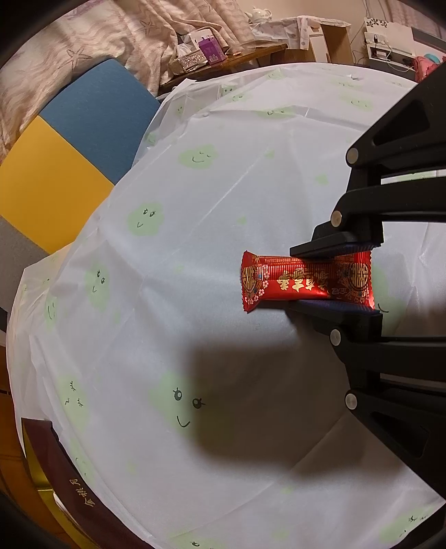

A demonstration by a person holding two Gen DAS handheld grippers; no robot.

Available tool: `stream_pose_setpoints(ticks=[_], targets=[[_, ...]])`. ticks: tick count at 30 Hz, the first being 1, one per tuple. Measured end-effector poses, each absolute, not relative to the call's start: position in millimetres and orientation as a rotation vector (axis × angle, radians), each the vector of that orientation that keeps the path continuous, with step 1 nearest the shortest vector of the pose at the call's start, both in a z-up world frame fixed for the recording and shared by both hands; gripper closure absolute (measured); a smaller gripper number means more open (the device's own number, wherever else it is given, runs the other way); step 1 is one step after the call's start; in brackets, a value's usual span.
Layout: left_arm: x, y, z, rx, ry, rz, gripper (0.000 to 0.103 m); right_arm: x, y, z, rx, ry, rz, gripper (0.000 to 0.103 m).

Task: Organize snacks
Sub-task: 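Lower the small red candy into the tin and open the left tool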

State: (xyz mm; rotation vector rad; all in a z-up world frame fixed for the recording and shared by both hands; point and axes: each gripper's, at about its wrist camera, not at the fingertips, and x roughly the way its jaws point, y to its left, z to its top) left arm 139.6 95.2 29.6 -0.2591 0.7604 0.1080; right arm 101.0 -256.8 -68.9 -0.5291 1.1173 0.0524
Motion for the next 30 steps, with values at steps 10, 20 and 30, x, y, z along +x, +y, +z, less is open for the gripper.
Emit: stream_pose_setpoints(ticks=[10,20,30], targets=[[144,140,11,-0.347,0.809,0.243,0.087,101,-256,-68,-0.536,1.116,0.059,0.080],[142,164,5,-0.384,0.837,0.248,0.087,100,-255,-69,-0.553,1.111,0.055,0.080],[137,176,-14,-0.348,0.876,0.256,0.066,100,-253,-69,-0.551,1.109,0.041,0.080]])
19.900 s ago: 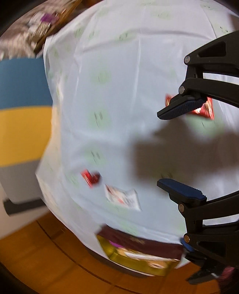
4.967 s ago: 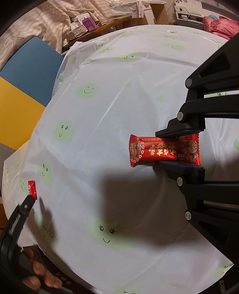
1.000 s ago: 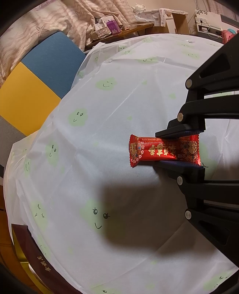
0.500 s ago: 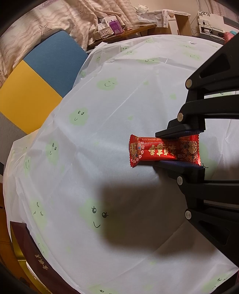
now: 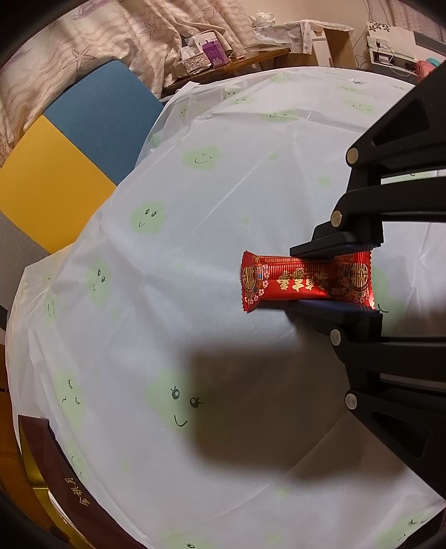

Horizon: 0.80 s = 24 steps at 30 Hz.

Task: Organize snacks
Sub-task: 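Lower the small red candy into the tin and open the left tool, then withdraw the left tool from the tin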

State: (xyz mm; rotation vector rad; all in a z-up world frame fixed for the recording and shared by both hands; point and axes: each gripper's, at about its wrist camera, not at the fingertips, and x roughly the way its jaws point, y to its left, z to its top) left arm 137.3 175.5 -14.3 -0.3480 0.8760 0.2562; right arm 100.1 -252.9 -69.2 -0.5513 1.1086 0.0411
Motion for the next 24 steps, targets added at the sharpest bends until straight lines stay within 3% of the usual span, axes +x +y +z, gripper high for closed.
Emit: stream_pose_setpoints(ticks=[2,24], targets=[[133,180,-19,-0.356,0.878,0.275,0.061,100,-253,-69,-0.553,1.107,0.038,0.080],[72,102,13,-0.115,0.737,0.127,0.061,99,-251,-70,-0.564,1.099,0.018,0.080]])
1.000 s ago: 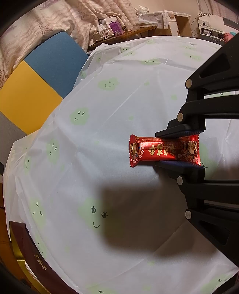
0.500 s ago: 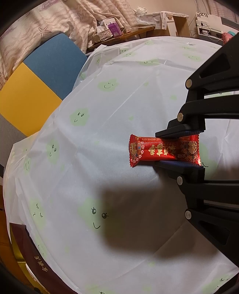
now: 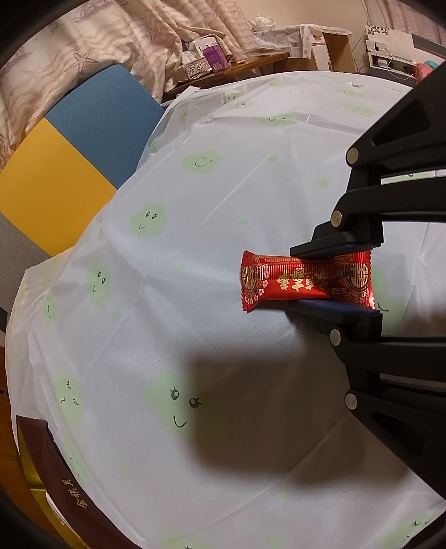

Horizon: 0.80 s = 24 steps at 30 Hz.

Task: Organize snacks
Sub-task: 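Withdraw the left tool from the tin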

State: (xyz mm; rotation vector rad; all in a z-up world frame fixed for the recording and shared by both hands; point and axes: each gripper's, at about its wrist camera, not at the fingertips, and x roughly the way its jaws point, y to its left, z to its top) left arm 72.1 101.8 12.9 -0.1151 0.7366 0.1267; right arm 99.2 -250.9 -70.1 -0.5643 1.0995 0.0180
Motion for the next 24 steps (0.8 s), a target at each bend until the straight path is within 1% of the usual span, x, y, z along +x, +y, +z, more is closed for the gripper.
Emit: stream_pose_setpoints(ticks=[14,24], targets=[[58,36,16,-0.019,0.724,-0.081,0.061,99,-249,-70,-0.571,1.098,0.011,0.080],[57,-26,-11,0.066,0.783,-0.282,0.061,99,-250,-69,-0.559,1.103,0.008,0.081]])
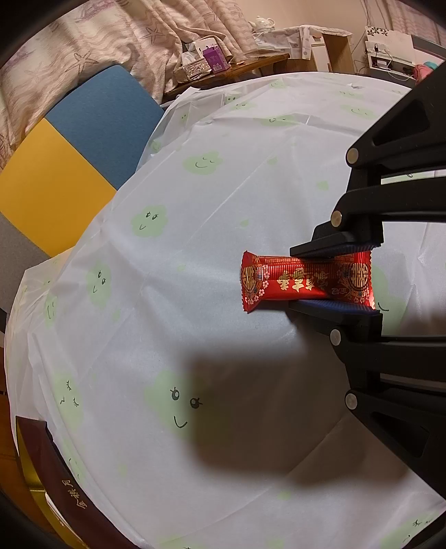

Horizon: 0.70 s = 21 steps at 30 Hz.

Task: Organize snacks
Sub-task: 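Carry the red candy bar into the gold tin and open the right tool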

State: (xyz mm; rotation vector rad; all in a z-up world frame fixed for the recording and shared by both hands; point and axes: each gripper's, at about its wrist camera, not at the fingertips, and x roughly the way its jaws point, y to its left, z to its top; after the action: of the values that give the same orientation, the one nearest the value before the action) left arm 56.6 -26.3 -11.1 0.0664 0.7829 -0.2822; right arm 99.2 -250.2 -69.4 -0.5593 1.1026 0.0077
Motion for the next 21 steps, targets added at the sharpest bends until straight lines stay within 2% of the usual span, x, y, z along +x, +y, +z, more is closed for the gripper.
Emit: stream_pose_setpoints(ticks=[5,11,21], targets=[[43,-66,-38,0.164,0.778,-0.413,0.061,103,-256,-67,-0.505,1.117,0.002,0.081],[29,-76,-61,0.211,0.780,-0.454,0.063,113,-267,-58,-0.370,1.165,-0.008,0.081],[20,-65,-64,0.180,0.732,-0.426,0.063,123,-171,24,-0.324,0.999,0.249,0.081]])
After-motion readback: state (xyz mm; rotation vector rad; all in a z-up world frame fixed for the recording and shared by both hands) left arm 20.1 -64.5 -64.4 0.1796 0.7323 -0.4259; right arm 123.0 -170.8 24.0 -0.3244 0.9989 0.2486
